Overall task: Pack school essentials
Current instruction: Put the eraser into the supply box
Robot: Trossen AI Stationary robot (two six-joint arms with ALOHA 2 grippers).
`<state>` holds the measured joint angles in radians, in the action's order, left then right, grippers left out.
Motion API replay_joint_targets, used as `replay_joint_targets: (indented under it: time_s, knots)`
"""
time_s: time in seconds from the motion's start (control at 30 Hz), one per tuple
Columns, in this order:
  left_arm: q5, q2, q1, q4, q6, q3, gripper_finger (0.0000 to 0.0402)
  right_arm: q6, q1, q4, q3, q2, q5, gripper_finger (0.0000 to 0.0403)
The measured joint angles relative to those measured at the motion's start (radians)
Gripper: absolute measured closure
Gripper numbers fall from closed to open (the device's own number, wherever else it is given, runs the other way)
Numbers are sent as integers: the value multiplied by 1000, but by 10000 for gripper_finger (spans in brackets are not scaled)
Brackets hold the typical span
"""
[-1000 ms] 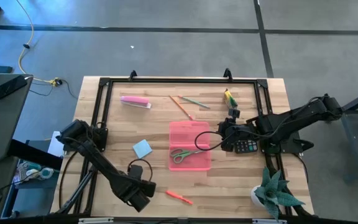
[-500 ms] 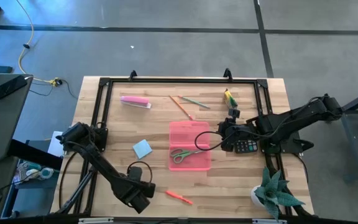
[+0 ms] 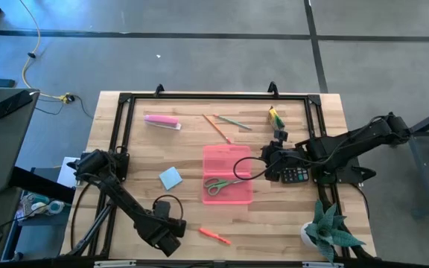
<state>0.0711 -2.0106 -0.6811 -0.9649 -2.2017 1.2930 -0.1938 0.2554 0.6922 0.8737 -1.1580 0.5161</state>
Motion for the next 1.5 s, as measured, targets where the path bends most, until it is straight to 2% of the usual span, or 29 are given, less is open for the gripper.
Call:
replay_joint_targets:
  time_s: [0.4,0.9,1.23,1.4,1.5]
  knots:
    - [13,-2,0,19,40,-1,349,-19,0,22,0,0,0,263]
    - [96,-11,-3,-21,130,43,344,-19,0,22,0,0,0,263]
    - [315,-11,34,-217,273,148,344,-38,0,22,0,0,0,263]
    - [442,-8,97,-325,417,227,344,-45,0,22,0,0,0,263]
    - [516,-8,142,-332,553,272,344,-61,0,22,0,0,1,263]
